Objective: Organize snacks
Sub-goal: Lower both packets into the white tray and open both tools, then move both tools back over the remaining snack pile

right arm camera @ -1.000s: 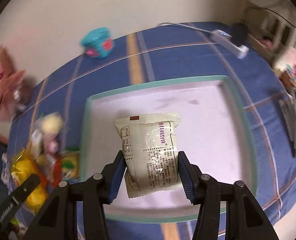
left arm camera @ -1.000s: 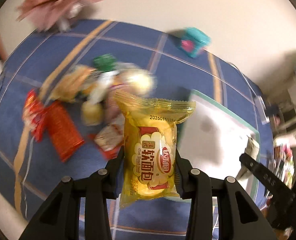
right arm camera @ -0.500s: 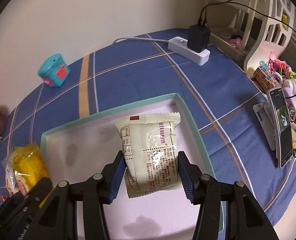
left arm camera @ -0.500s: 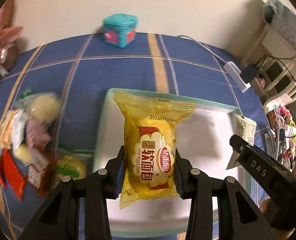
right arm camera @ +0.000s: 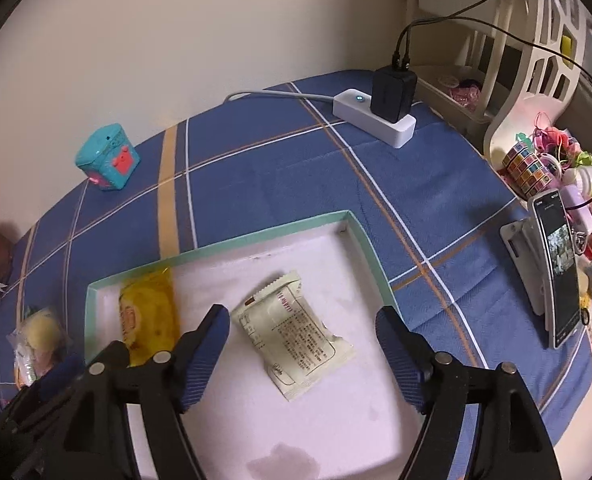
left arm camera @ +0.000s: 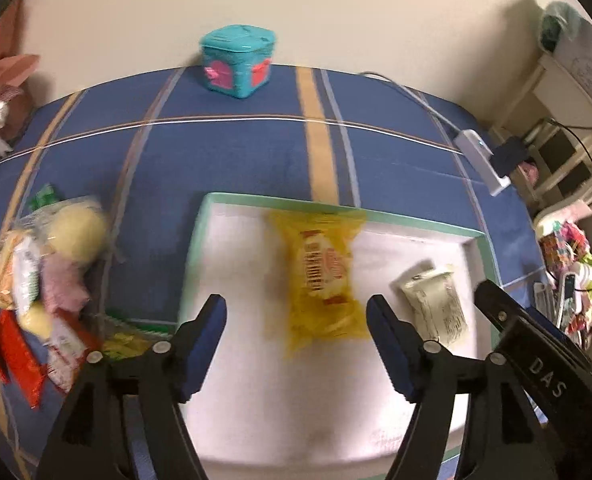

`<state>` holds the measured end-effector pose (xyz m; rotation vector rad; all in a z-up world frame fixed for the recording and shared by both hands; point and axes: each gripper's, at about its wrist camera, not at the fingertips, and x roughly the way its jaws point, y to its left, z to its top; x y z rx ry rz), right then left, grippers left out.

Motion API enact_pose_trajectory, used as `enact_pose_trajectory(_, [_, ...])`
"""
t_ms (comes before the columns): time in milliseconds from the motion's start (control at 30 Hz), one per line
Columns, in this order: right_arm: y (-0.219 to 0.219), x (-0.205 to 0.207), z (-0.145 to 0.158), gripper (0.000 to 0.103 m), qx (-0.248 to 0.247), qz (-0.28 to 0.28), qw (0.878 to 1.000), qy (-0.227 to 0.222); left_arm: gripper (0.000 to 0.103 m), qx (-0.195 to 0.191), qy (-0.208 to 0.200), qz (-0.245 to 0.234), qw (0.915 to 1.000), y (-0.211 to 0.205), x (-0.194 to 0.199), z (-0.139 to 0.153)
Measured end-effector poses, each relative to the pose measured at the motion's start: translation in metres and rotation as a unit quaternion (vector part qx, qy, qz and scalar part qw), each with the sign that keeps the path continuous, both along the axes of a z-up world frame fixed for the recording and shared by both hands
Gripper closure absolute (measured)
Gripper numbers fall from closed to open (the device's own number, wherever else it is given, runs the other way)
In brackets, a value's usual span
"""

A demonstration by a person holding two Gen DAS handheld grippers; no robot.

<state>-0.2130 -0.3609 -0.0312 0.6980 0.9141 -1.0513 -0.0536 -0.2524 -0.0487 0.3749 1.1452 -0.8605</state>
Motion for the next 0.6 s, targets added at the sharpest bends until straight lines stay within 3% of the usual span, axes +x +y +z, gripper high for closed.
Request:
enact_pose_trajectory(133, [0.011, 0.006, 0.006, 0.018, 0.000, 0.008, 1.000, 0.023, 0.024, 0.033, 0.001, 0.034, 0.9989, 0.018, 0.013, 0.006])
enact_pose_trajectory(200, [0.018, 0.007, 0.008, 0.011, 0.006, 0.008, 1.000, 0.029, 0.013, 0.044, 0.001, 0.052, 0.9977, 0.030, 0.020, 0.007])
enact_pose_trajectory(300, [0.029, 0.009, 0.009, 0.000, 0.008, 0.013, 0.999, 0.041, 0.009, 0.050, -0.010, 0.078, 0.9957, 0.052, 0.028, 0.012])
enact_pose_trajectory(367, [0.037, 0.010, 0.011, 0.000, 0.006, 0.020, 0.999, 0.048, 0.005, 0.047, -0.024, 0.088, 0.9948, 0.068, 0.030, 0.015])
enact_pose_trajectory(600, [0.065, 0.014, 0.018, 0.000, 0.014, 0.036, 0.998, 0.044, 0.004, 0.055, -0.052, 0.107, 0.9913, 0.111, 0.044, 0.017])
